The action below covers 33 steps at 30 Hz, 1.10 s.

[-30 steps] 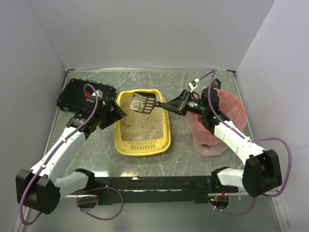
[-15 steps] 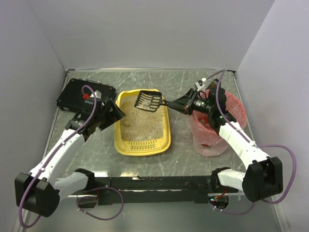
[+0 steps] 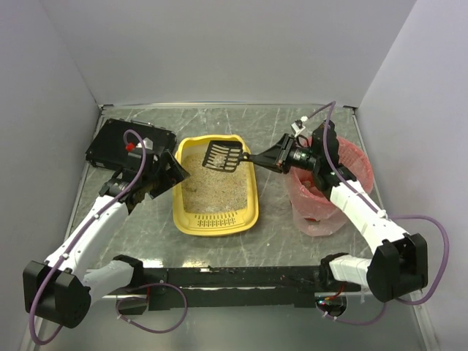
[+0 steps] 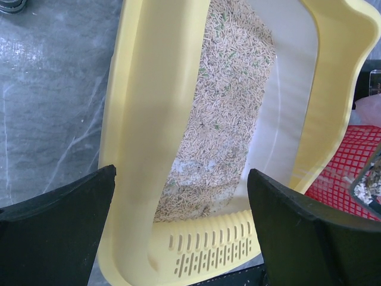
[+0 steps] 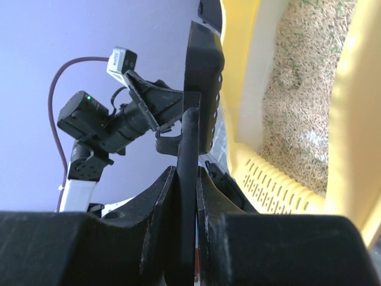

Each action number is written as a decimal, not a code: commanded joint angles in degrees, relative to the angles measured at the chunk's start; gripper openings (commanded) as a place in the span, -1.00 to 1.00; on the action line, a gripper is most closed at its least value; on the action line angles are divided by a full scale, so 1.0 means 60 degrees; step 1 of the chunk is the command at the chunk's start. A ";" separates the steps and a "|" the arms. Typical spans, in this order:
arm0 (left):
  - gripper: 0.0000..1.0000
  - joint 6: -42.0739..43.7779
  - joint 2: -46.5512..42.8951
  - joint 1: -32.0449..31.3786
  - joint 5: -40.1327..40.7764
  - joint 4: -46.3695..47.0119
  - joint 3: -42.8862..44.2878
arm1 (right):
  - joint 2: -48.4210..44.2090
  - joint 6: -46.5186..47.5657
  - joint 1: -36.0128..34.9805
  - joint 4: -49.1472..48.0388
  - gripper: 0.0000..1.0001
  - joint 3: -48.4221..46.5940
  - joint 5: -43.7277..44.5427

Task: Clean the litter box

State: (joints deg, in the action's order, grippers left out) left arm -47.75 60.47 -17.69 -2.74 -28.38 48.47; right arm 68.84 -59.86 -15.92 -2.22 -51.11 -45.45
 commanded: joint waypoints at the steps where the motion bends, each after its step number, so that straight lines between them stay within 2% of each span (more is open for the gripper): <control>1: 0.93 -0.0143 -0.0248 0.0063 -0.0172 0.0263 -0.0095 | 0.0392 -0.0086 -0.0115 -0.1050 -1.00 -0.0739 -0.0405; 2: 0.94 -0.0172 -0.0249 0.0049 -0.0158 0.0190 -0.0066 | 0.0334 -0.0044 -0.0100 -0.0906 -1.00 -0.0565 -0.0611; 3: 0.94 -0.0187 -0.0249 0.0063 -0.0042 -0.0028 -0.0022 | -0.0072 0.0333 -0.0042 -0.0252 -1.00 -0.0418 -0.0367; 5: 0.94 -0.0157 -0.0395 0.0063 0.0076 -0.0089 -0.0006 | -0.0340 0.0687 -0.0027 0.0003 -1.00 -0.0241 0.0408; 8: 0.94 -0.0172 -0.0614 0.0063 0.0062 -0.0030 -0.0109 | 0.0594 0.0485 -0.0260 -0.0960 -1.00 -0.0795 -0.0273; 10: 0.94 -0.0172 -0.0673 0.0063 0.0105 -0.0161 -0.0138 | 0.0832 0.0381 -0.0261 -0.0774 -1.00 -0.0696 -0.0858; 13: 0.94 -0.0245 -0.0746 0.0063 0.0208 -0.0221 -0.0182 | 0.0188 0.0673 -0.0217 -0.0712 -1.00 -0.0153 0.0113; 15: 0.94 -0.0275 -0.0820 0.0063 0.0121 -0.0060 -0.0255 | 0.0812 0.0529 -0.0407 -0.1152 -1.00 -0.0736 -0.0026; 16: 0.94 -0.0275 -0.0864 0.0049 -0.0010 -0.0031 -0.0285 | 0.1078 0.0513 -0.0437 -0.1139 -1.00 -0.1029 -0.0549; 19: 0.93 -0.0304 -0.0937 0.0063 0.0105 -0.0191 -0.0256 | 0.1111 0.1272 -0.0408 0.0333 -1.00 -0.1253 -0.0600; 20: 0.94 -0.0275 -0.0981 0.0063 0.0135 -0.0235 -0.0285 | 0.0747 0.1449 -0.0393 0.0601 -1.00 -0.1150 0.0185; 22: 0.94 -0.0333 -0.1127 0.0063 0.0179 -0.0119 -0.0431 | 0.0612 0.0941 -0.0466 -0.0355 -1.00 -0.0683 0.0354; 23: 0.94 -0.0319 -0.1128 0.0063 0.0150 -0.0060 -0.0475 | 0.0757 0.0575 -0.0510 -0.1363 -1.00 -0.0593 -0.0154; 24: 0.94 -0.0319 -0.1099 0.0063 0.0121 -0.0016 -0.0490 | 0.0860 0.0122 -0.0510 -0.1562 -1.00 -0.0578 -0.0348; 29: 0.94 -0.0201 -0.0908 0.0063 0.0135 -0.0251 -0.0329 | 0.0306 0.0820 -0.0408 0.0162 -1.00 -0.0827 0.0191; 33: 0.93 -0.0143 -0.1010 0.0063 0.0018 0.0013 -0.0476 | 0.0245 0.0630 -0.0451 0.0106 -1.00 -0.0885 0.0368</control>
State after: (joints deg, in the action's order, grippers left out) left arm -48.95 55.11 -17.58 -2.46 -29.85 45.84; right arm 73.49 -56.05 -18.50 -1.06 -54.70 -44.60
